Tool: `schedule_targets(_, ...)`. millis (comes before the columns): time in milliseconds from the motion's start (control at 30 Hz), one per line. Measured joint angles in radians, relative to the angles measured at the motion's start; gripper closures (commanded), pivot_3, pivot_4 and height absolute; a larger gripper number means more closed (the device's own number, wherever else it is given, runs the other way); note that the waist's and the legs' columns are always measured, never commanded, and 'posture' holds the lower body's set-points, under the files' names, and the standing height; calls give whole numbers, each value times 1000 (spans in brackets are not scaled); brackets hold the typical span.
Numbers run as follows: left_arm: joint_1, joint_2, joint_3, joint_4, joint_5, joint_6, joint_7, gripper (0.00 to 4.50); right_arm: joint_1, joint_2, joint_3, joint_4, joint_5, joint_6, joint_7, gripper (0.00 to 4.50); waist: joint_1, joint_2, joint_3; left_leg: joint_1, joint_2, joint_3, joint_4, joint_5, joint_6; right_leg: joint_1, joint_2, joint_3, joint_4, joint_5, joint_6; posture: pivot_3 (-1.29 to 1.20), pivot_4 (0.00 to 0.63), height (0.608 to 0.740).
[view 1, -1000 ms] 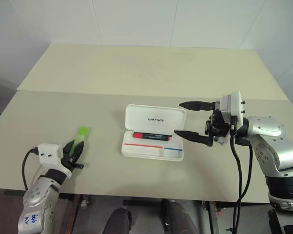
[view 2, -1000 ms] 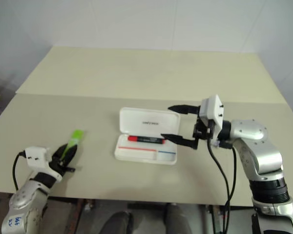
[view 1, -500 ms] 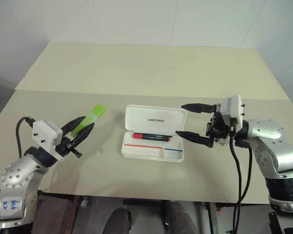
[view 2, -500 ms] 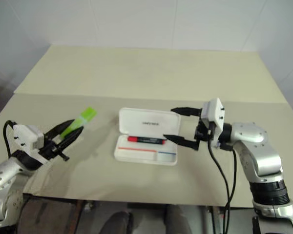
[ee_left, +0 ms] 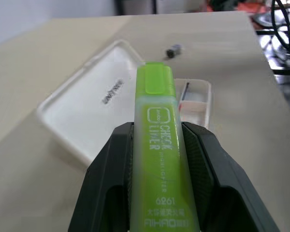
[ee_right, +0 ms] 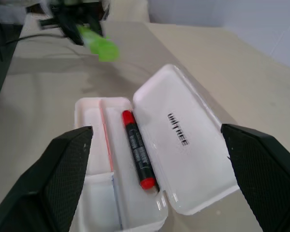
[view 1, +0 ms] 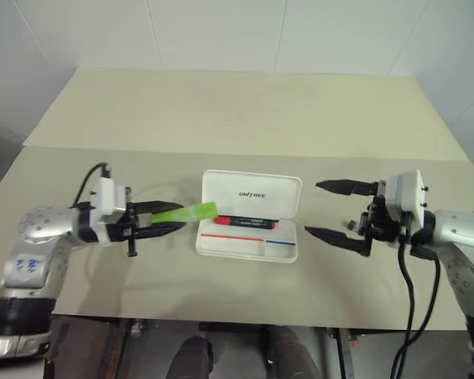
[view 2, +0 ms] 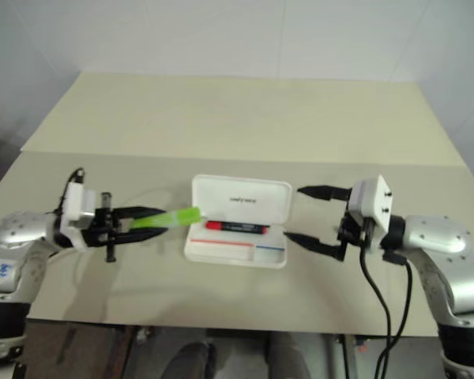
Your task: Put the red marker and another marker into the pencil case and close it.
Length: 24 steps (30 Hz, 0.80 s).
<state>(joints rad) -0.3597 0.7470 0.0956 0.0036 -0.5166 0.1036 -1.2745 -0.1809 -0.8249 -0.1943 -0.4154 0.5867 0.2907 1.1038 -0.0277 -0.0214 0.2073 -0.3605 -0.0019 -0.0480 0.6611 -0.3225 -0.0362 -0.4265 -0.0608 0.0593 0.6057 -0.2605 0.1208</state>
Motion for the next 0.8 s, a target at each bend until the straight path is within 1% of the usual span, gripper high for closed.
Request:
schedule_targets(133, -74, -38, -77, 71, 56, -48, -46, 3459, 50, -7, -12, -44, -3, 2, -5, 0, 0, 0, 0, 0, 0, 0, 1, 0, 0, 0, 0, 1, 1, 0, 0, 0, 150, 740)
schedule_targets(200, -91, -54, -90, 90, 74, -60, -48, 3459, 59, -7, -17, -63, -3, 3, -19, 0, 0, 0, 0, 0, 0, 1, 1, 0, 0, 0, 0, 1, 1, 0, 0, 0, 150, 740)
schedule_targets(333, -101, -86, -117, 91, 97, -61, -33, 3459, 101, -7, -52, -107, 0, 19, -60, 0, 3, 0, 0, 0, 0, 0, 1, 0, 0, 0, 0, 1, 2, 0, 1, 0, 150, 740)
schedule_targets(500, -102, -157, -179, 91, 149, -51, 18, 3459, 134, -7, -80, -144, 5, 23, -101, 0, 4, 0, 0, -1, -1, 0, 3, 0, 0, 0, 0, 1, 1, 1, 2, 0, 150, 740)
schedule_targets(733, -99, -193, -207, 101, 180, -61, 37, 3459, 151, -5, -90, -168, 6, 23, -136, 0, 1, 0, 0, 0, -1, 0, 3, 0, 1, 0, 0, 2, 3, 1, 2, 0, 150, 740)
schedule_targets(800, -99, -201, -217, 141, 185, -83, 21, 3459, 151, -4, -90, -173, 6, 23, -141, 0, 2, 0, 0, 0, -1, 0, 3, 0, 1, 0, 0, 1, 3, 1, 2, 0, 150, 740)
